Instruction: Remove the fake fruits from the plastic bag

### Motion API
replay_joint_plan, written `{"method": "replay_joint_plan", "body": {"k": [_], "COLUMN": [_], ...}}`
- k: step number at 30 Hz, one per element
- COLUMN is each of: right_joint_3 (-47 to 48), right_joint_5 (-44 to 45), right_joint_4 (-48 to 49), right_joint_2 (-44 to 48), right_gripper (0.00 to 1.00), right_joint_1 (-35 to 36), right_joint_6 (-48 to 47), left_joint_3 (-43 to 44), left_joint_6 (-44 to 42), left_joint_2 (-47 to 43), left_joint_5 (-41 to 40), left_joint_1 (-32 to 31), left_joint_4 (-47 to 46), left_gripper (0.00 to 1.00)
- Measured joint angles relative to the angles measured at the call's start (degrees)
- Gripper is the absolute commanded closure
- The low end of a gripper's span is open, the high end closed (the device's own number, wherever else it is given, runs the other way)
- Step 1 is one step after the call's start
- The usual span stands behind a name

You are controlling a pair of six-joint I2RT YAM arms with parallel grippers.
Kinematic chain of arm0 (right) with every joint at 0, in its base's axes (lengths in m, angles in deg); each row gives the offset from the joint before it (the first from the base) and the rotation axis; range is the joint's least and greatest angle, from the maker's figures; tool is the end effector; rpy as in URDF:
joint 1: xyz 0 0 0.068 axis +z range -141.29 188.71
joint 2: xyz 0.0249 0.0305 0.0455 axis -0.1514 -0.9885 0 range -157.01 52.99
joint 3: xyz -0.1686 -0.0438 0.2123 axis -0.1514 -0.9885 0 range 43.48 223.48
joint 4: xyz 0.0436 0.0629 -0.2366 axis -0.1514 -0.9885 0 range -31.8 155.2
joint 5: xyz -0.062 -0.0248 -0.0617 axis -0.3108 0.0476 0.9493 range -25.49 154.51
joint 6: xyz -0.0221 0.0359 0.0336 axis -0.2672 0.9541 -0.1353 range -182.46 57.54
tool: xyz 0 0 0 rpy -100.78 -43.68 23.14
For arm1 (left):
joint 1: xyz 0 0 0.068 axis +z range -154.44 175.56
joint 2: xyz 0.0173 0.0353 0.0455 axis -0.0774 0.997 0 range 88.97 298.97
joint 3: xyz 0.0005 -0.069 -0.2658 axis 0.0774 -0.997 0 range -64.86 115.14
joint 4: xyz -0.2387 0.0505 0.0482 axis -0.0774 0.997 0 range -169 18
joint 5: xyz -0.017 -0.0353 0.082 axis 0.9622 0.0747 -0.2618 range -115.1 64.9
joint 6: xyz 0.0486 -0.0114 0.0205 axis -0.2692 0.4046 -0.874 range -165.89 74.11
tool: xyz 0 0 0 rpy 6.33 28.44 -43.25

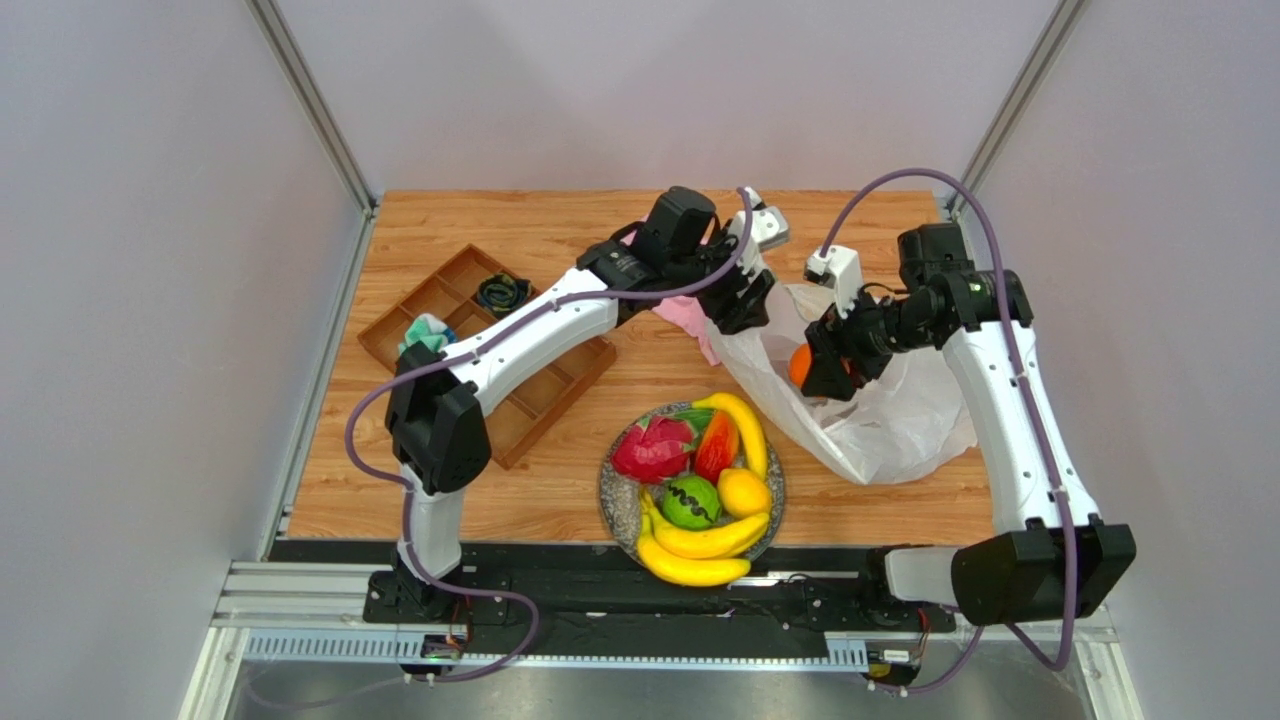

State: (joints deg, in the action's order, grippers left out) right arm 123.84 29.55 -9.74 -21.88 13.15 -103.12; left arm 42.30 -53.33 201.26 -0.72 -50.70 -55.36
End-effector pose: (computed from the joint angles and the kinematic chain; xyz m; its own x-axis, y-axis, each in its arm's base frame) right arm 0.2091 0.0367 0.3554 -0.5361 -0.5773 -0.6158 -0.8086 0.5608 0.1782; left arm 0.3004 -0.3352 0.3472 -0.2126 0.3926 -0.8948 0.9436 0.3202 -0.0837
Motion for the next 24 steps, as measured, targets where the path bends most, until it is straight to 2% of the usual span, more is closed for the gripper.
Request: {"method": "replay_joint_plan", "body": {"k": [5, 8, 10, 13, 17, 20, 24], "right_joint_3": [6.05, 9.68, 13.0, 16.04, 13.77, 10.58, 9.38], "right_joint_5": [0.15, 1.97, 3.72, 7.56, 13.46, 17.27, 21.27], "right_joint_4": [-1.6, -2.36, -2.47, -1.62, -1.66, -1.88, 0.61], "right_joint_2": [3.3, 5.51, 6.32, 6.84, 5.14, 0.46, -10.12], "right_gripper": [0.41, 0.4, 0.4, 0.41, 0.43, 0.44, 0.45], "right_joint_1": [1.77, 4.24, 8.57, 22.58, 41.38, 51.49, 59.49], "right_joint_6": [-0.11, 0.9, 2.19, 4.61, 4.81, 3.21, -0.59], "left_joint_3": [-5.22, -10.23, -13.35, -18.86, -27.04, -32.37, -35.45], "left_joint_6": [1.38, 1.18, 0.52, -0.87, -0.96, 1.44, 1.29], "left_joint_2": [-7.17, -16.59, -23.74, -35.47, -48.19, -54.36, -59.14], "left_joint_5": [0.07, -0.13, -0.28, -0.57, 0.52, 1.51, 1.95], "left_joint_1": [2.32, 4.24, 5.38, 7.17, 10.58, 17.64, 23.63], "left_joint_4": [2.97, 4.46, 4.9, 5.11, 5.29, 5.77, 8.79], "left_gripper": [0.28, 0.27, 0.27, 0.27, 0.28, 0.29, 0.29]}}
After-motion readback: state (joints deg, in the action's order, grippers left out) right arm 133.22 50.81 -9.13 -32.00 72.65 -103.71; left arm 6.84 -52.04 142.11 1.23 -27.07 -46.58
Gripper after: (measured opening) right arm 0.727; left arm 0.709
